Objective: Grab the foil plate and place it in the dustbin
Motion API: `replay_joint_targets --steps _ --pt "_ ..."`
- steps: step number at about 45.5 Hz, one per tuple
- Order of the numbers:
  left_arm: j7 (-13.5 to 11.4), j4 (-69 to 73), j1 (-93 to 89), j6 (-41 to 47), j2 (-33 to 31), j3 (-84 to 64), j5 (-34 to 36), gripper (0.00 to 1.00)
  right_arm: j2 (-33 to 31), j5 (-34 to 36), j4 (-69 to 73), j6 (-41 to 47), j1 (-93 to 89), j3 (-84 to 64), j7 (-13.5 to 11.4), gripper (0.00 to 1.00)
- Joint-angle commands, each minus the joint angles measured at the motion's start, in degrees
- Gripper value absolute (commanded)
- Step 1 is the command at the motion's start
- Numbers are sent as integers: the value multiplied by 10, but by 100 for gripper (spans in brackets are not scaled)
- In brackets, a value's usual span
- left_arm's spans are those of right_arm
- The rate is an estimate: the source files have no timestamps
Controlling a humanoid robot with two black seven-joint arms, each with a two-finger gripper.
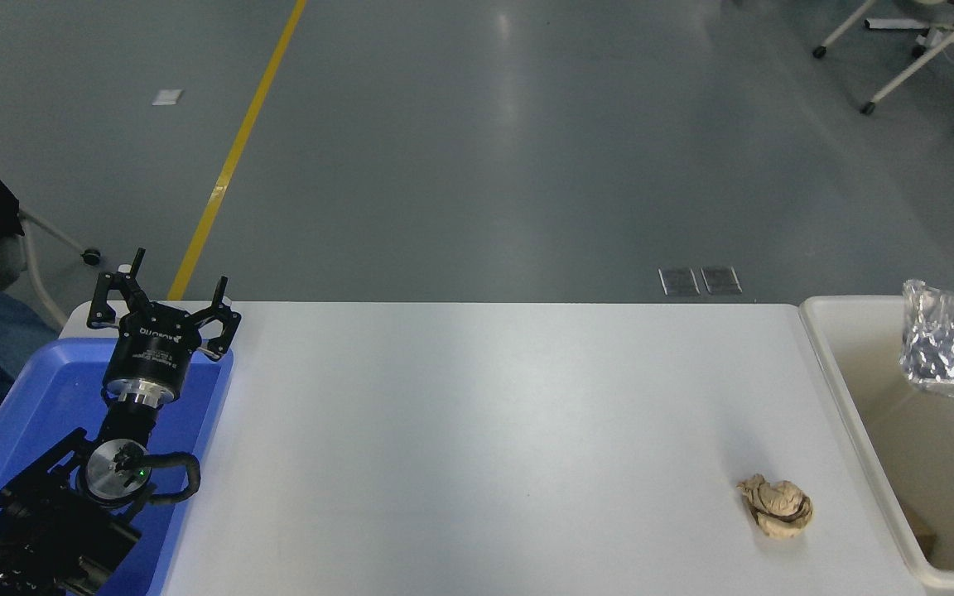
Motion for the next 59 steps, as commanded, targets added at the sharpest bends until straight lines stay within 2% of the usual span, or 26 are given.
replay_joint_targets --steps 1,4,17,18,19,20,30,36,44,49,54,59 --pt "0 0 0 1 0 0 0 100 76 84 -69 -50 -123 120 -51 0" --pt "0 0 0 1 0 0 0 100 80 98 -68 -55 -127 120 -57 0" --pt "-1 0 0 1 0 0 0 100 98 99 -67 -62 -130 122 -57 0" --pt "0 0 0 1 0 0 0 100 98 100 -64 -62 -130 122 -57 16" --pt "0 0 0 1 0 0 0 100 98 100 -63 -62 -129 122 -57 54" --pt "0 0 0 1 0 0 0 100 98 100 -62 -60 -129 122 -56 100" --pt "1 0 -2 0 0 1 1 100 76 88 -2 -58 -92 111 -53 100" --pt "2 -1 -2 -2 0 1 1 100 -12 54 110 -52 -11 44 -53 100" --pt "3 -1 -2 -4 0 1 2 100 -101 -27 294 -29 212 -121 -53 100" --pt "3 -1 -2 -4 0 1 2 100 -108 -35 392 45 404 -232 -53 100" --pt "3 -1 -2 -4 0 1 2 100 -96 -30 474 166 545 -281 -54 100" --pt "3 0 -1 -3 0 1 2 100 -62 13 552 257 633 -299 -56 100"
